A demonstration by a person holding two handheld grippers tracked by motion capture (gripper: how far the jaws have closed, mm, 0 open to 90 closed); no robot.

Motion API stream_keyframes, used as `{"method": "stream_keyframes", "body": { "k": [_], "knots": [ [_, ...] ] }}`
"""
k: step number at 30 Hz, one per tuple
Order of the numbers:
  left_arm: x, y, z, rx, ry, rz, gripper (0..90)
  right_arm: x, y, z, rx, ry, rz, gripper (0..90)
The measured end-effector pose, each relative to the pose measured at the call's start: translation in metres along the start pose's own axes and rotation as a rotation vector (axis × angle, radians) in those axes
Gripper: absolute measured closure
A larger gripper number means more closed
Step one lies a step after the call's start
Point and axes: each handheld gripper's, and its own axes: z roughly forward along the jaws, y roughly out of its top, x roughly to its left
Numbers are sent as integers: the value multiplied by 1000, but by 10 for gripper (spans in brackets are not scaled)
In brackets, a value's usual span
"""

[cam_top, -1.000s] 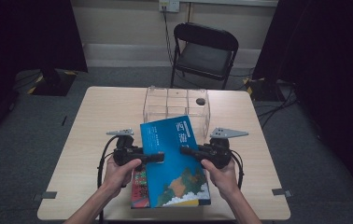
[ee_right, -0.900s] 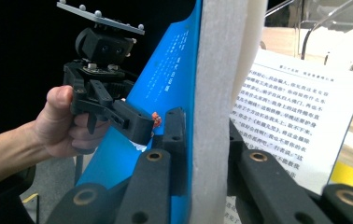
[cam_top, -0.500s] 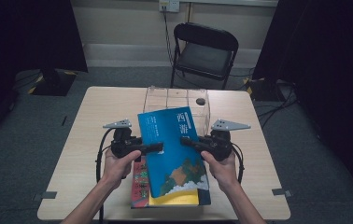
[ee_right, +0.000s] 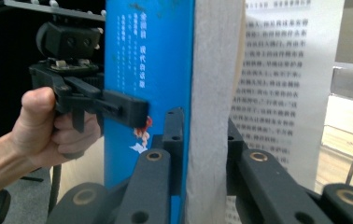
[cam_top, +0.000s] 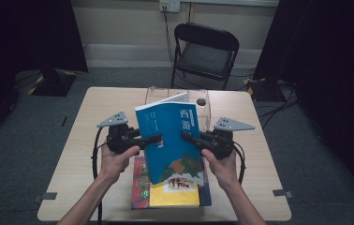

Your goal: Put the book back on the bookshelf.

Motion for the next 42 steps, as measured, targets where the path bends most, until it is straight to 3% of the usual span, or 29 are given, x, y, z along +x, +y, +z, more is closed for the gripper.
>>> {"method": "stream_keyframes", "body": {
  "k": [6,9,11,12,13,16,19,22,25,32,34,36,39,42],
  "knots": [
    [-15,2,-1,5,-1,36,563,3,-7,-13,17,21,-3,779],
    [-29,7,2,3,-43,67,555,7,-10,-21,36,33,-13,768],
    [-42,10,5,4,-58,114,546,11,-14,-25,52,38,-35,757],
    [-42,10,5,4,-58,114,547,11,-14,-25,52,38,-35,757],
    [-51,12,10,-6,-82,132,536,14,-17,-31,64,50,-42,738],
    [-64,14,19,-14,-61,170,536,17,-22,-37,60,68,-42,730],
    [-63,12,18,-17,-74,161,539,19,-24,-40,59,46,-57,702],
    [-64,10,15,-17,-57,197,561,18,-25,-42,59,4,-69,622],
    [-65,9,14,-21,-70,208,567,16,-25,-45,54,-4,-69,568],
    [-72,6,13,-27,-44,232,579,6,-30,-57,53,-103,-63,415],
    [-73,5,13,-28,-43,236,577,3,-33,-57,70,-103,-52,389],
    [-75,3,12,-22,-57,243,572,-6,-45,-51,96,-71,-23,339],
    [-76,-4,13,-1,-46,242,558,-13,-52,-43,111,-19,10,318],
    [-76,-6,12,-10,-42,242,541,-11,-53,-39,120,-12,-5,311]
  ]
}}
